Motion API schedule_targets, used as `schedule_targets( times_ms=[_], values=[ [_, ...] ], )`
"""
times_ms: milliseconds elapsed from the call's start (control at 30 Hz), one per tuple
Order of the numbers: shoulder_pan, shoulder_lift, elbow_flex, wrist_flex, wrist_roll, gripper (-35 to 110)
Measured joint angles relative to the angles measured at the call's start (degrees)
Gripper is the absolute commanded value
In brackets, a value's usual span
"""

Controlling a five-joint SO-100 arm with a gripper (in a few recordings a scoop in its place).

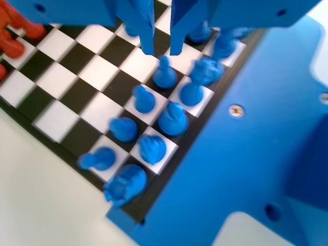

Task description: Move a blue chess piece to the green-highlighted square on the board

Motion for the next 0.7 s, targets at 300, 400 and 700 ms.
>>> schedule_targets(
  times_ms=[300, 400, 700],
  values=[
    [0.0, -0.79, 0.97, -1.49, 0.0, 9],
    [0.0, -0.88, 0.97, -2.29, 0.0, 9],
    [0.09, -2.64, 2.02, -4.31, 0.0, 9]
  ],
)
